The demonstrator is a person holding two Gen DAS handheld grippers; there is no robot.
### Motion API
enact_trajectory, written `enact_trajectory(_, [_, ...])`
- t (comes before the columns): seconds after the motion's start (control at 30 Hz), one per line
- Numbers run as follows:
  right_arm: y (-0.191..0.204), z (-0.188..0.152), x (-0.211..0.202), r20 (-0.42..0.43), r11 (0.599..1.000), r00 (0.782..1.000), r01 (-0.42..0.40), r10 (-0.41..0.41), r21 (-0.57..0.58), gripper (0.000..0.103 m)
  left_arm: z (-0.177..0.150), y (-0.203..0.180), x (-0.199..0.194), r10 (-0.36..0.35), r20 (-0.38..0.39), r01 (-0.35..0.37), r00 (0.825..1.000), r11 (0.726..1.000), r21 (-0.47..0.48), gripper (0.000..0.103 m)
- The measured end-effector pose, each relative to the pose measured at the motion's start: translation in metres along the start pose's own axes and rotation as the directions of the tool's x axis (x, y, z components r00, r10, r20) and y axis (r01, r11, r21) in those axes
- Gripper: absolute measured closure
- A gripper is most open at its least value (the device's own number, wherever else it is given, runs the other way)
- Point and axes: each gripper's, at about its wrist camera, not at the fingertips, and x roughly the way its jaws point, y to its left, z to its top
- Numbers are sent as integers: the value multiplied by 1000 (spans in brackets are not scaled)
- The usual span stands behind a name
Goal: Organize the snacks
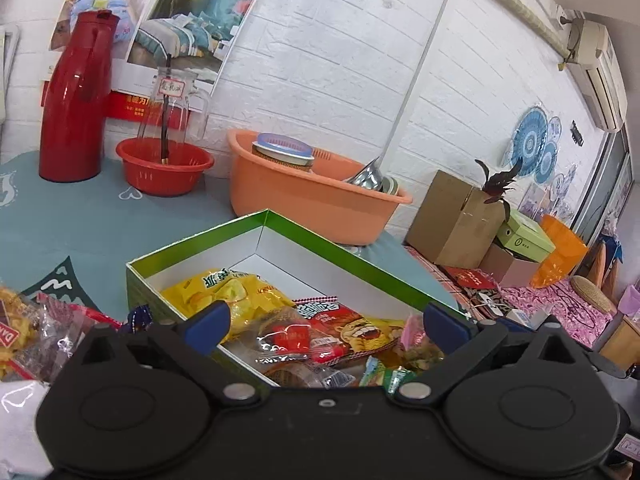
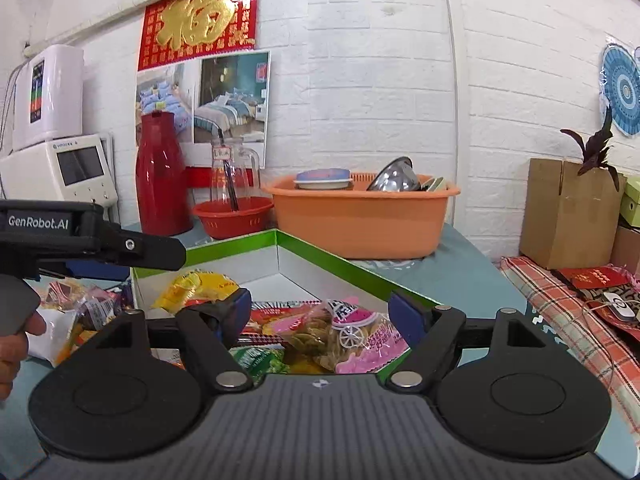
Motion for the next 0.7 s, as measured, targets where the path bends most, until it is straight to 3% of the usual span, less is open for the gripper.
enact_trajectory(0.13, [14,4,-28,37,998,998,-57,57,-5,0,-4,-7,-36,15,0,-15,1000,1000,-16,0])
enact_trajectory(0.27, [32,-2,-47,17,990,990,-136,137,-19,0,-18,-2,-83,33,20,-33,999,999,-19,0])
enact_trajectory(0.43, [57,-18,-56,-47,969,968,-246,245,-11,0,-33,23,-143,145,89,-141,985,989,-54,0])
enact_trajectory(0.57, [78,-26,-58,-101,946,942,-323,321,-2,0,-43,58,-170,243,69,-236,968,967,-96,0])
enact_trajectory(0.7, [87,-26,-63,-110,938,933,-347,343,-21,0,-53,93,-183,310,46,-301,950,943,-144,0])
